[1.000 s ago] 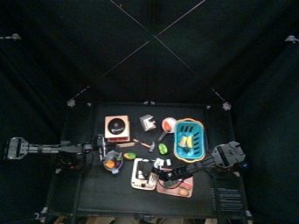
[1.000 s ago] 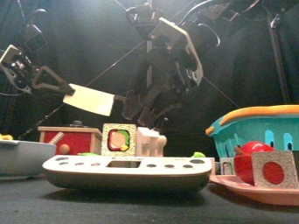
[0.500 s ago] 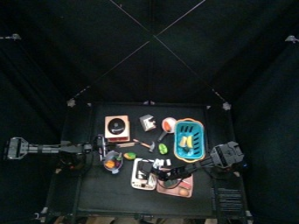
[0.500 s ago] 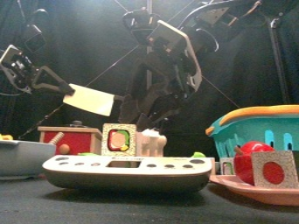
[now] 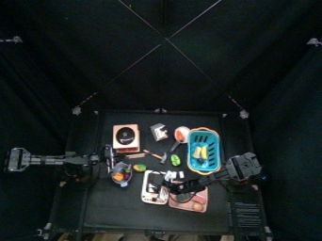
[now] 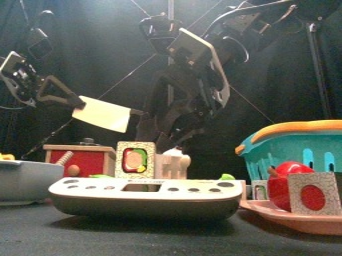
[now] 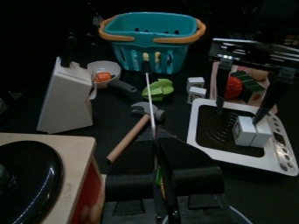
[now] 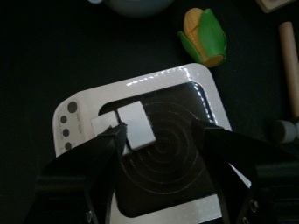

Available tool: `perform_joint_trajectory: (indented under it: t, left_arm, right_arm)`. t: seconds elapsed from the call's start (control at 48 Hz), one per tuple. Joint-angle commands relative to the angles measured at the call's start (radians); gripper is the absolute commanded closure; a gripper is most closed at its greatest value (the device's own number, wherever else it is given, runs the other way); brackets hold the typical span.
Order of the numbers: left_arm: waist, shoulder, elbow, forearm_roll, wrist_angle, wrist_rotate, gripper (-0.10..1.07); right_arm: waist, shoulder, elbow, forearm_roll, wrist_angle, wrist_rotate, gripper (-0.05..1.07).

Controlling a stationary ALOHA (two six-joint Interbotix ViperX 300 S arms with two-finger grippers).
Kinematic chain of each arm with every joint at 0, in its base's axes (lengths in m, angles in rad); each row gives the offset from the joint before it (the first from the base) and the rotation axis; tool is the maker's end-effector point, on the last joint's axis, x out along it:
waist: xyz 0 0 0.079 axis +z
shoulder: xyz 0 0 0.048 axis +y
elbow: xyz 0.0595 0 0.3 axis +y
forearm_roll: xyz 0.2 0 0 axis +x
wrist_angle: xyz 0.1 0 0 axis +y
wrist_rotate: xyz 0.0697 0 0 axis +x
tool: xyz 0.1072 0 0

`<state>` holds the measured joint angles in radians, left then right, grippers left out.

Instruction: Grab white sushi pieces from stove

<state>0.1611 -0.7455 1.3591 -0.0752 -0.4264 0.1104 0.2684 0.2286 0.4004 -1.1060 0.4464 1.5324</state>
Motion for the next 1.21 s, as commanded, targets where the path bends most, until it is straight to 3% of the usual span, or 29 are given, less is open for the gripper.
perform_joint_trajectory:
  t: [0.0, 1.188]
  left_arm:
    - [0.000, 0.003, -0.012, -0.002, -0.005, 0.002, 0.64]
    - [0.000, 0.003, -0.011, -0.002, -0.005, 0.002, 0.64]
  right_arm:
    - [-0.006, -0.012, -0.017, 0.006, -0.006, -0.002, 0.10]
    - [-0.038, 0.009, -0.028, 0.014, 0.006, -0.003, 0.11]
